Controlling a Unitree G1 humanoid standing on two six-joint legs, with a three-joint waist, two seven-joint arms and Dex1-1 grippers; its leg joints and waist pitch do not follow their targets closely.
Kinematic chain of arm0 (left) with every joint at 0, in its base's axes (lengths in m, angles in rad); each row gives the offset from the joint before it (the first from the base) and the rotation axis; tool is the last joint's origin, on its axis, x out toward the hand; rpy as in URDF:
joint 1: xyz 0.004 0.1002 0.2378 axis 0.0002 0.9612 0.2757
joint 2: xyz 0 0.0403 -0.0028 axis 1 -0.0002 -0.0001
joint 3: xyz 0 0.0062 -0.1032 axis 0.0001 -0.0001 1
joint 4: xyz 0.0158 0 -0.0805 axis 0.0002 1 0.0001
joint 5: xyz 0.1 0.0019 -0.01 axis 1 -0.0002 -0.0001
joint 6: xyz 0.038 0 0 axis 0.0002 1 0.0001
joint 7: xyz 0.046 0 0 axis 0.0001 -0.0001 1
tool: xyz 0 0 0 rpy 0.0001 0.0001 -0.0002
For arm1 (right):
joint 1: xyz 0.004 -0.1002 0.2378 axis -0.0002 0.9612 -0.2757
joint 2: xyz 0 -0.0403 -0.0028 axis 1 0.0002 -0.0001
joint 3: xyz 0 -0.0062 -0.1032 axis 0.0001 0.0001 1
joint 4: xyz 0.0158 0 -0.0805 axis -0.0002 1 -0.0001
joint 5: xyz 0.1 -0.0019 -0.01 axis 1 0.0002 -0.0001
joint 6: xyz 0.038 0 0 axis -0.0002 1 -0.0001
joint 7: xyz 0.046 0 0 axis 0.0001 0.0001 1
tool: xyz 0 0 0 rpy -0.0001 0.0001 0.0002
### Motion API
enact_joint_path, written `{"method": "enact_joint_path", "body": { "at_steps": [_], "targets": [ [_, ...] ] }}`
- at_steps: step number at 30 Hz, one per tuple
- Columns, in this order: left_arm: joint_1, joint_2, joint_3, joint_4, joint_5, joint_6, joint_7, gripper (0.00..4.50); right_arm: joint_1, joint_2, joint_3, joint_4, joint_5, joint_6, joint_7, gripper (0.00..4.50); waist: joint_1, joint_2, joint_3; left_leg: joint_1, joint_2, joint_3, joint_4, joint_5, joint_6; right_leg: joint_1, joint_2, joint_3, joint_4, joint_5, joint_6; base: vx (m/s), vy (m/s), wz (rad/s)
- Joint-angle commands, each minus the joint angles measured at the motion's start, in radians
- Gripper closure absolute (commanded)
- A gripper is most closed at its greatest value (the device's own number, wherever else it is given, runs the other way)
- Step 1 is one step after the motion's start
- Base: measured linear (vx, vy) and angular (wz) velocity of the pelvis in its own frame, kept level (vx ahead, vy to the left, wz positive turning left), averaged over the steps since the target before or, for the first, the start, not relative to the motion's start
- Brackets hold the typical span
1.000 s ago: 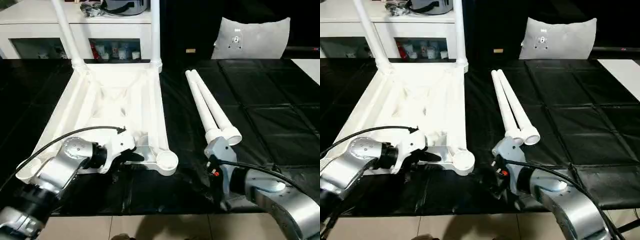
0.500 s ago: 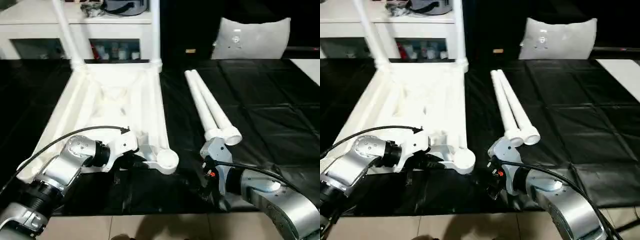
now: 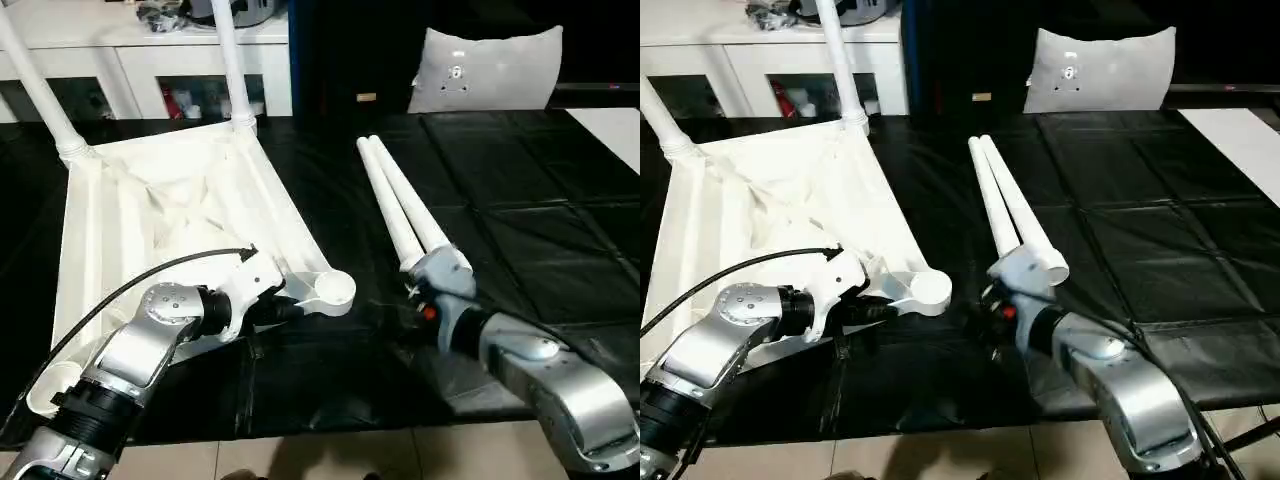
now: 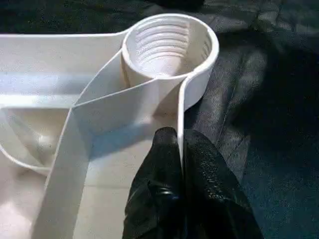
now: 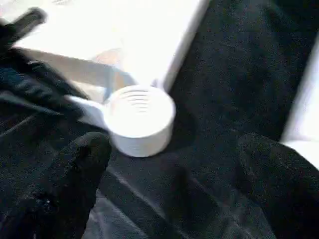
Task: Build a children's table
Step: Rotate table base, then pick table leg
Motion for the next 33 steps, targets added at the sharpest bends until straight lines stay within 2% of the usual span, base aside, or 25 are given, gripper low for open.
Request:
{"method": "enact_joint_path", "body": {
  "at_steps": [1,2,3,4,6,7,8,9,10,11,12,13,15,16,17,18,19,20,22,23,25,27,29,31,33],
  "targets": [
    [0.010,0.020,0.023,-0.058,-0.014,0.001,-0.020,4.48,-0.059,0.027,-0.035,0.014,-0.001,0.025,-0.047,0.00,0.005,-0.001,-0.057,0.006,0.024,-0.014,-0.069,-0.241,-0.011,0.051,-0.068,0.048,-0.085,-0.328,-0.132,0.000,0.000,0.00],
    [0.012,0.018,0.035,-0.068,-0.034,0.016,-0.025,4.48,-0.078,0.038,-0.037,0.025,-0.007,0.028,-0.061,0.00,0.004,0.001,-0.057,0.007,0.024,-0.014,-0.069,-0.243,-0.011,0.049,-0.068,0.047,-0.086,-0.339,-0.131,0.000,0.000,0.00],
    [0.013,0.017,0.038,-0.071,-0.040,0.020,-0.026,4.21,-0.084,0.041,-0.038,0.028,-0.008,0.029,-0.065,0.00,0.004,0.002,-0.056,0.010,0.025,-0.013,-0.069,-0.248,-0.014,0.046,-0.068,0.048,-0.086,-0.348,-0.131,0.000,0.000,0.00],
    [0.020,0.023,0.061,-0.103,-0.049,0.032,-0.009,3.93,-0.133,0.086,-0.059,0.064,-0.007,0.040,-0.110,0.00,0.003,0.002,-0.056,0.012,0.025,-0.012,-0.067,-0.253,-0.018,0.041,-0.069,0.049,-0.086,-0.355,-0.137,0.000,0.000,0.00],
    [0.025,0.029,0.072,-0.124,-0.048,0.037,0.004,3.91,-0.162,0.111,-0.071,0.089,-0.007,0.044,-0.135,0.00,0.005,0.002,-0.057,0.016,0.027,-0.012,-0.068,-0.249,-0.022,0.040,-0.067,0.050,-0.087,-0.346,-0.140,0.000,0.000,0.00],
    [0.031,0.033,0.084,-0.147,-0.061,0.053,0.004,3.83,-0.189,0.123,-0.070,0.115,-0.012,0.042,-0.146,0.00,0.007,0.005,-0.056,0.014,0.027,-0.012,-0.070,-0.246,-0.028,0.043,-0.066,0.049,-0.082,-0.319,-0.152,0.000,0.000,0.00],
    [0.031,0.033,0.084,-0.147,-0.061,0.053,0.004,3.71,-0.189,0.123,-0.070,0.115,-0.012,0.042,-0.146,0.00,0.011,0.007,-0.057,0.017,0.028,-0.011,-0.068,-0.245,-0.030,0.041,-0.065,0.050,-0.082,-0.309,-0.150,0.000,0.000,0.00],
    [0.045,0.048,0.106,-0.197,-0.083,0.086,-0.002,3.59,-0.254,0.139,-0.063,0.183,-0.046,0.052,-0.186,0.00,0.012,0.006,-0.056,0.019,0.028,-0.009,-0.068,-0.246,-0.030,0.039,-0.063,0.051,-0.081,-0.300,-0.149,0.000,0.000,0.00],
    [0.057,0.065,0.132,-0.256,-0.103,0.125,-0.002,3.53,-0.346,0.146,-0.041,0.286,-0.105,0.076,-0.238,0.00,0.009,-0.004,-0.058,0.014,0.026,-0.014,-0.070,-0.232,-0.040,0.044,-0.065,0.049,-0.066,-0.283,-0.165,0.000,0.000,0.00],
    [0.057,0.065,0.132,-0.256,-0.103,0.125,-0.002,3.53,-0.346,0.146,-0.041,0.286,-0.105,0.076,-0.238,0.00,0.004,0.001,-0.056,0.007,0.022,-0.015,-0.073,-0.234,-0.051,0.049,-0.065,0.045,-0.069,-0.312,-0.165,0.000,0.000,0.00],
    [0.064,0.082,0.147,-0.298,-0.111,0.151,-0.003,3.41,-0.432,0.147,-0.021,0.395,-0.145,0.094,-0.265,0.00,0.003,-0.004,-0.055,0.022,0.024,-0.010,-0.064,-0.252,-0.057,0.034,-0.065,0.049,-0.072,-0.325,-0.165,0.000,0.000,0.00],
    [0.066,0.088,0.151,-0.310,-0.113,0.158,-0.004,3.27,-0.462,0.147,-0.017,0.436,-0.152,0.097,-0.268,0.00,0.000,-0.004,-0.051,0.016,0.020,-0.011,-0.068,-0.261,-0.052,0.039,-0.063,0.048,-0.075,-0.344,-0.162,0.000,0.000,0.00],
    [0.074,0.099,0.159,-0.358,-0.130,0.200,-0.006,3.15,-0.529,0.149,-0.009,0.539,-0.155,0.109,-0.252,0.00,0.006,-0.003,-0.052,0.018,0.020,-0.008,-0.063,-0.261,-0.048,0.038,-0.066,0.051,-0.080,-0.366,-0.141,0.000,0.000,0.00],
    [0.074,0.099,0.159,-0.358,-0.130,0.200,-0.006,3.07,-0.529,0.149,-0.009,0.539,-0.155,0.109,-0.252,0.00,0.006,-0.002,-0.053,0.017,0.021,-0.009,-0.063,-0.258,-0.050,0.040,-0.068,0.051,-0.076,-0.360,-0.141,0.000,0.000,0.00],
    [0.082,0.112,0.164,-0.404,-0.149,0.241,-0.013,2.98,-0.568,0.159,-0.022,0.614,-0.145,0.102,-0.248,0.00,0.010,-0.001,-0.055,0.016,0.023,-0.008,-0.064,-0.244,-0.049,0.040,-0.065,0.051,-0.076,-0.333,-0.136,0.000,0.000,0.00],
    [0.082,0.112,0.164,-0.404,-0.149,0.241,-0.013,2.90,-0.568,0.159,-0.022,0.614,-0.145,0.102,-0.248,0.00,0.008,-0.001,-0.057,0.012,0.023,-0.010,-0.066,-0.228,-0.052,0.045,-0.065,0.050,-0.068,-0.295,-0.148,0.000,0.000,0.00],
    [0.089,0.123,0.168,-0.451,-0.175,0.285,-0.017,2.80,-0.602,0.167,-0.039,0.688,-0.137,0.091,-0.253,0.00,0.010,-0.001,-0.059,0.012,0.023,-0.009,-0.065,-0.222,-0.053,0.045,-0.064,0.050,-0.068,-0.278,-0.151,0.000,0.000,0.00],
    [0.089,0.123,0.168,-0.452,-0.175,0.286,-0.017,2.80,-0.603,0.167,-0.039,0.689,-0.136,0.090,-0.253,0.00,0.008,0.002,-0.060,0.011,0.023,-0.010,-0.064,-0.215,-0.056,0.046,-0.063,0.049,-0.062,-0.244,-0.165,0.000,0.000,0.00],
    [0.091,0.129,0.172,-0.494,-0.198,0.328,-0.013,2.62,-0.641,0.178,-0.068,0.772,-0.123,0.082,-0.253,0.00,0.009,0.000,-0.061,0.013,0.022,-0.007,-0.061,-0.216,-0.055,0.047,-0.065,0.050,-0.061,-0.228,-0.177,0.000,0.000,0.00],
    [0.090,0.127,0.176,-0.515,-0.210,0.351,-0.006,2.45,-0.666,0.182,-0.079,0.824,-0.121,0.072,-0.249,0.00,0.011,0.001,-0.060,0.010,0.020,-0.007,-0.062,-0.211,-0.052,0.049,-0.063,0.049,-0.063,-0.232,-0.174,0.000,0.000,0.00],
    [0.087,0.119,0.183,-0.545,-0.224,0.388,0.007,2.38,-0.716,0.188,-0.088,0.924,-0.130,0.052,-0.236,0.00,0.008,0.003,-0.060,0.011,0.020,-0.007,-0.060,-0.219,-0.055,0.047,-0.063,0.048,-0.063,-0.243,-0.179,0.000,0.000,0.00],
    [0.086,0.117,0.184,-0.553,-0.228,0.399,0.012,2.08,-0.733,0.188,-0.088,0.957,-0.136,0.042,-0.230,0.00,0.007,0.001,-0.056,0.010,0.020,-0.006,-0.060,-0.239,-0.053,0.046,-0.062,0.047,-0.067,-0.272,-0.174,0.000,0.000,0.00],
    [0.081,0.111,0.177,-0.563,-0.233,0.415,0.019,2.02,-0.774,0.189,-0.096,1.042,-0.142,0.009,-0.231,0.00,0.006,-0.002,-0.059,0.011,0.020,-0.007,-0.059,-0.237,-0.053,0.046,-0.064,0.046,-0.065,-0.288,-0.170,0.000,0.000,0.00],
    [0.079,0.112,0.171,-0.566,-0.234,0.422,0.022,1.88,-0.800,0.187,-0.093,1.093,-0.149,-0.014,-0.230,0.00,0.007,-0.001,-0.058,0.010,0.021,-0.007,-0.059,-0.235,-0.054,0.045,-0.064,0.047,-0.067,-0.289,-0.168,0.000,0.000,0.00],
    [0.076,0.115,0.166,-0.567,-0.227,0.428,0.032,1.64,-0.830,0.185,-0.089,1.164,-0.154,-0.033,-0.217,0.00,0.006,-0.005,-0.058,0.009,0.020,-0.007,-0.059,-0.236,-0.052,0.046,-0.062,0.045,-0.066,-0.284,-0.171,0.000,0.000,0.00]
  ]
}}
